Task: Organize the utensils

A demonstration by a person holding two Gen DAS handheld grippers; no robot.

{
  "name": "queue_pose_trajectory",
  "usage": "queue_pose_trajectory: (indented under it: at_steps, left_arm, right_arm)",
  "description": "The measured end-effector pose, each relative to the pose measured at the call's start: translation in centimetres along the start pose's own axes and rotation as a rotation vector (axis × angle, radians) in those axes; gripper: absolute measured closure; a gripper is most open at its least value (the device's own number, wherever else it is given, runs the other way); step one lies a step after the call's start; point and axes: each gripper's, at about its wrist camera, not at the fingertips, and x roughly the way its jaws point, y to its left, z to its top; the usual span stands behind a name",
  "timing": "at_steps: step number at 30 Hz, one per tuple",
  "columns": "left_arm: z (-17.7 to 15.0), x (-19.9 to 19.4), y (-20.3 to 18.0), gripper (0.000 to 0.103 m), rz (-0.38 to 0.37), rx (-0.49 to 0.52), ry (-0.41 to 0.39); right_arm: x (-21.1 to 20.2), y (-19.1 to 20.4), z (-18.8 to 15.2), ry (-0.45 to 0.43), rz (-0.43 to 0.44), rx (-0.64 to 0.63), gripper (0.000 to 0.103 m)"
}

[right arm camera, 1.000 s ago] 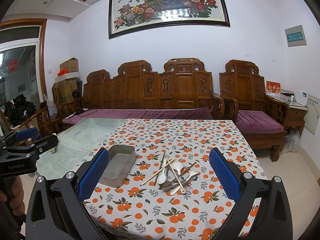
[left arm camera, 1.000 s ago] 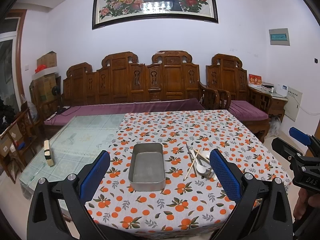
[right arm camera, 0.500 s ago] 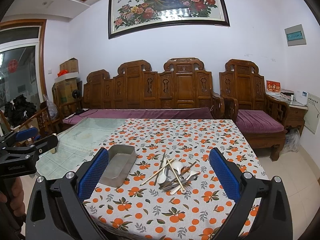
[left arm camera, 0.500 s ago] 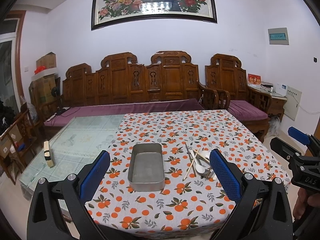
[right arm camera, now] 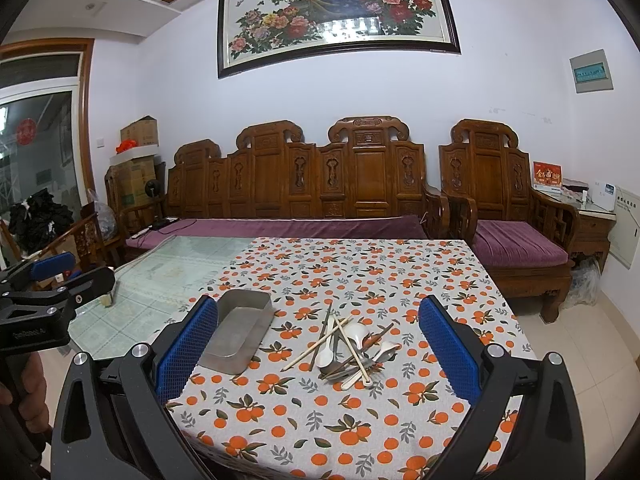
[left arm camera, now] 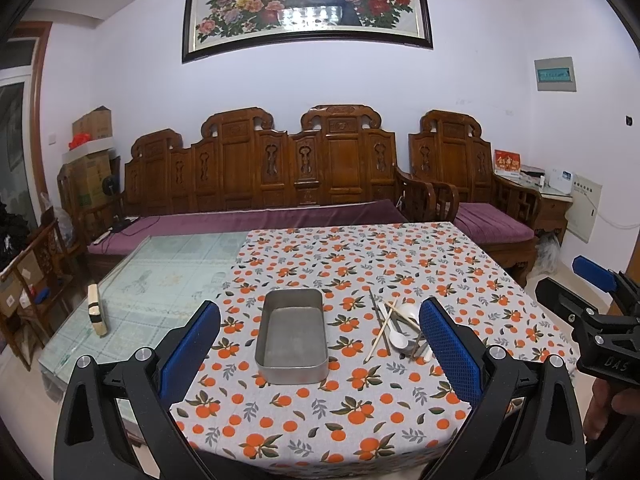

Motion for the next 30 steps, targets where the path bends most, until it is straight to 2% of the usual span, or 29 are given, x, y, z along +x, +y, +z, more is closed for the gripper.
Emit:
queue_pose_trajectory:
  at_steps: [18, 30]
  left_arm:
    - [0.4, -0.8, 0.1, 0.006, -0.018, -0.003, -0.002]
    - [-0.5, 0.3, 0.4, 0.006, -0.038, -0.002, 0.022]
  right_arm:
    - [-0.3, 0.2, 0.2, -0.001, 0.000, 0.001, 0.003]
    - [-0.6, -0.8, -0.1, 0.012, 0.010, 0.001, 0.003]
